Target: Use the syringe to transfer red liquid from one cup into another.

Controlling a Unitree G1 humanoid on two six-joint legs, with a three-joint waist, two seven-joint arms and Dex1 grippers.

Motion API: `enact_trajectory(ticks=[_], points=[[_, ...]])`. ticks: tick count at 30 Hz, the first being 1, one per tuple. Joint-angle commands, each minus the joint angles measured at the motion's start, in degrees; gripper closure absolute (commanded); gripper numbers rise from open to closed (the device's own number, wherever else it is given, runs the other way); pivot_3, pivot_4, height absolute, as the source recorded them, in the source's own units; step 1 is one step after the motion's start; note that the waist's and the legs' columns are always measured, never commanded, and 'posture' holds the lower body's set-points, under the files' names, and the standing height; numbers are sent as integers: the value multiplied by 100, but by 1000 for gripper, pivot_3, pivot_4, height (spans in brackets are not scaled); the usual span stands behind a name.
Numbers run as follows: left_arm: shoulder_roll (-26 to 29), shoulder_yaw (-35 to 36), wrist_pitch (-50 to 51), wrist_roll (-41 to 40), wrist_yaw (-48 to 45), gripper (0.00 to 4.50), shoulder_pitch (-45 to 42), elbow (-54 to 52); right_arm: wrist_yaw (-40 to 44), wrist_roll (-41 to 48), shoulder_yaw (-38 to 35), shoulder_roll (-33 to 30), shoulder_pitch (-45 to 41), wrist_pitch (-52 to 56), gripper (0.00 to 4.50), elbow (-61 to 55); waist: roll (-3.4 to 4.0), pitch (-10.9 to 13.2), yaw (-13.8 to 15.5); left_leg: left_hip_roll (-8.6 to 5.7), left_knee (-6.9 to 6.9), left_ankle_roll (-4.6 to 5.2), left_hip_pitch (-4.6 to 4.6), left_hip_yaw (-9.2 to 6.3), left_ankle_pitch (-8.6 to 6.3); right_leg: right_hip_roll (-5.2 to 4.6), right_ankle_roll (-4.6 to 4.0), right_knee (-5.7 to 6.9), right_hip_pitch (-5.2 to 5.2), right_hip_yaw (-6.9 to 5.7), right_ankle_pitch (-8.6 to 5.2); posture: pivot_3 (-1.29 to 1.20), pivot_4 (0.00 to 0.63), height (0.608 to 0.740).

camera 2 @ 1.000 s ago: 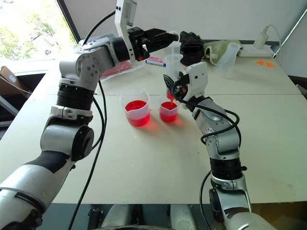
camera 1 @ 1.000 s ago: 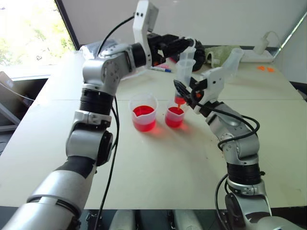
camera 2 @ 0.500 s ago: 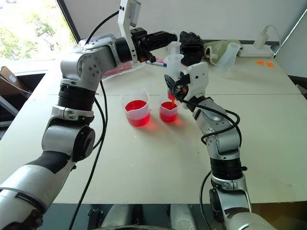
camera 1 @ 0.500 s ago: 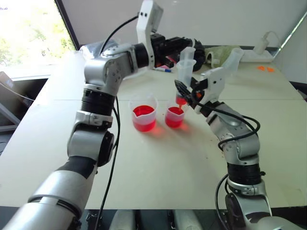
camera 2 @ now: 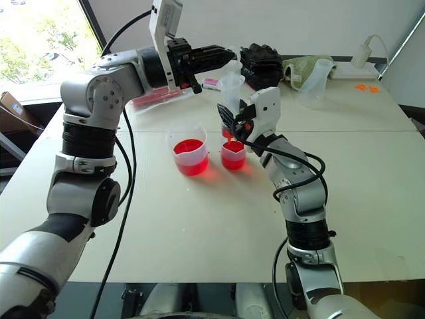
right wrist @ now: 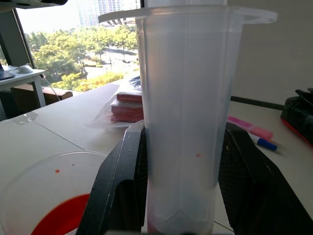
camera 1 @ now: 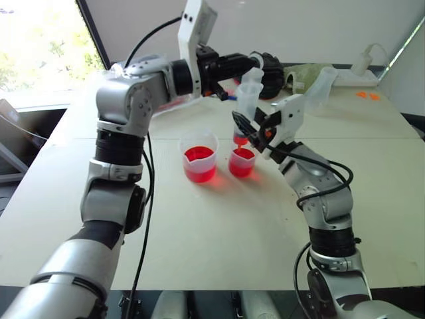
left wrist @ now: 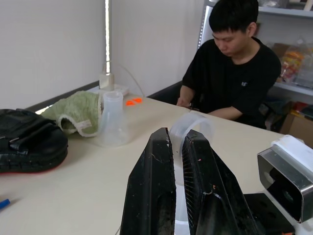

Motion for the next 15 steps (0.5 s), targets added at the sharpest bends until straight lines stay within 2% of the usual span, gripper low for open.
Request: enact_trajectory(ticks=[1, 15], points=[[-64, -218, 176, -246, -403, 4433, 40, -214, -102, 63, -293, -38, -245, -196, 3124, -243, 0, 0, -5, 0, 0, 0, 0, 0, 0, 0, 0, 0, 0, 0, 0, 0, 150, 711], [-99, -256, 104, -204, -416, 4433, 193, -254, -115, 77, -449, -274, -277, -169, 3124, -247, 0, 0, -8, 0, 0, 0, 0, 0, 0, 0, 0, 0, 0, 0, 0, 0, 150, 711]])
